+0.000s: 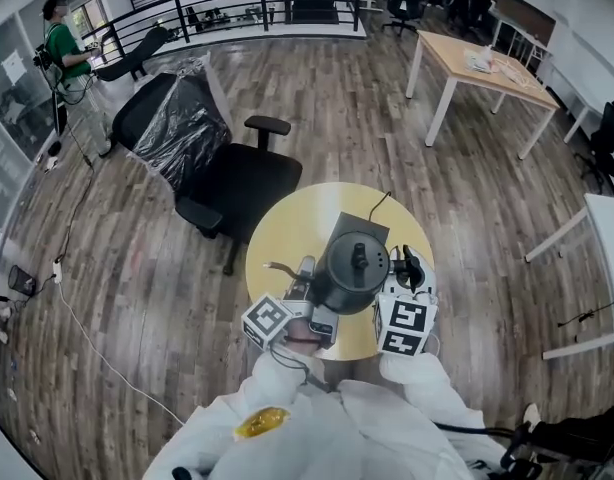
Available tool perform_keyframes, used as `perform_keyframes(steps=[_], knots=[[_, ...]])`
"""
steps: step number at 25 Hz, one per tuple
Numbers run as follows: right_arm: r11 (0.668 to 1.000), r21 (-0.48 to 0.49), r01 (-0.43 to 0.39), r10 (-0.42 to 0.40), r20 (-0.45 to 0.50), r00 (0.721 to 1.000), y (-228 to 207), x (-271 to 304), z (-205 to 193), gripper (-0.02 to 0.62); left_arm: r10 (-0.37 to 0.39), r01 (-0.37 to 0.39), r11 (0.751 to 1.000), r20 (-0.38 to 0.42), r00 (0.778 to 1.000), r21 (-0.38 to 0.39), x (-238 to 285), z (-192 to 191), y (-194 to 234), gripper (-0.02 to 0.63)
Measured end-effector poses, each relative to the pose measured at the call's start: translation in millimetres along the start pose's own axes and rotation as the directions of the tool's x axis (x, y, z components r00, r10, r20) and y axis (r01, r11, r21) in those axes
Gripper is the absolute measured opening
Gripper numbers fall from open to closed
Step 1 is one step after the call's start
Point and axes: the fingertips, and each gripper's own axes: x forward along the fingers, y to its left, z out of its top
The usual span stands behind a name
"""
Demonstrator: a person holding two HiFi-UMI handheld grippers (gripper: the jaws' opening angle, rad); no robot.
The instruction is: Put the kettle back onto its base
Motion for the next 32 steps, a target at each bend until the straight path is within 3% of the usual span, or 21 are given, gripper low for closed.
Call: perform_keyframes(steps=[7,18,32], knots=[[1.000,0.013,0.020,-0.020,0.006,1.000,3,32,6,0.052,-0.004,0.004,1.000,-0.024,1.000,0.006,31,18,7,-0.005],[0.999,0.033,0.032,-0.033,0.005,0.999,-24,61,-1,0.057,0.015,-0.015,1.000,-0.048,0.999,0.002,70,2,22,-0.005],[0.991,0.097,0.089,-0.085,-0.036,0.996,-62,121,-32,0.063,0.098,-0.092,0.992,-0.070,0.993,0.086,137,-5,56,-0.005]])
